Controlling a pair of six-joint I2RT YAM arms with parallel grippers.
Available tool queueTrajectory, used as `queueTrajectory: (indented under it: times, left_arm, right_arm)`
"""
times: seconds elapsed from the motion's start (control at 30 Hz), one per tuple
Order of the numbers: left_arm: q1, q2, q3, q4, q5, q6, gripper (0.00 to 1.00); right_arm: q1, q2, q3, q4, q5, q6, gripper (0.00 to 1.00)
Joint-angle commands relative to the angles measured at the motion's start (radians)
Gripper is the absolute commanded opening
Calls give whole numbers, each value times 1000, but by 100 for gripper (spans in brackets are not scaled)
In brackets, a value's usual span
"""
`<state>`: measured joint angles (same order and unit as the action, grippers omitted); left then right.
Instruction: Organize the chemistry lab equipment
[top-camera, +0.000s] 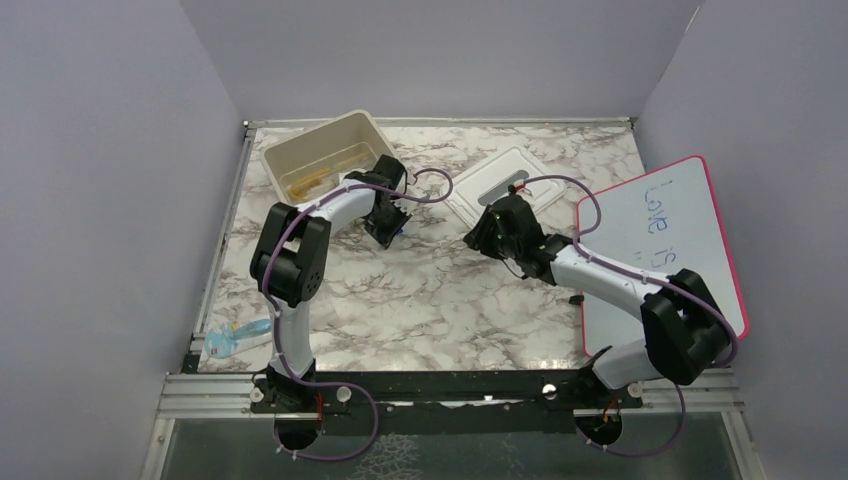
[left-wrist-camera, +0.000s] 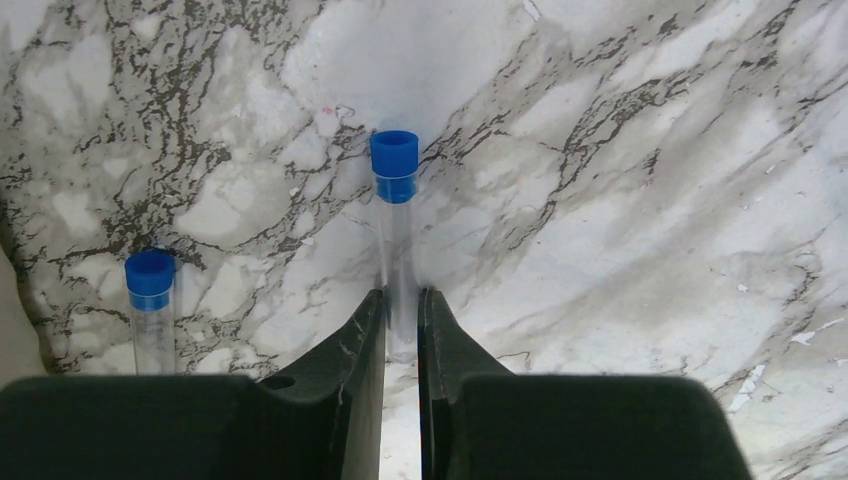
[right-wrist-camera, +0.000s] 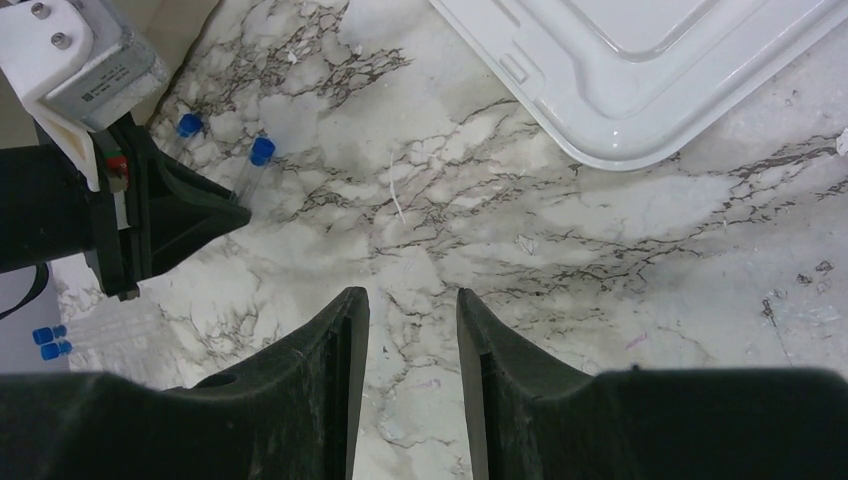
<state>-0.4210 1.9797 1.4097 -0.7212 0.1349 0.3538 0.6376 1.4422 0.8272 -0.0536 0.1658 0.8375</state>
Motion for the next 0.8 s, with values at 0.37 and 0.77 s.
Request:
queueTrajectory:
  times: [0.37,0.77]
  left_arm:
    - [-68,-254,-82,54,255,-49,14]
    - [-113,-481,-188,143,361,-92,14]
  right_arm:
    - [-5,-12,-48,223,-322,8,52]
    - [-7,57,111,230,-419,93,61]
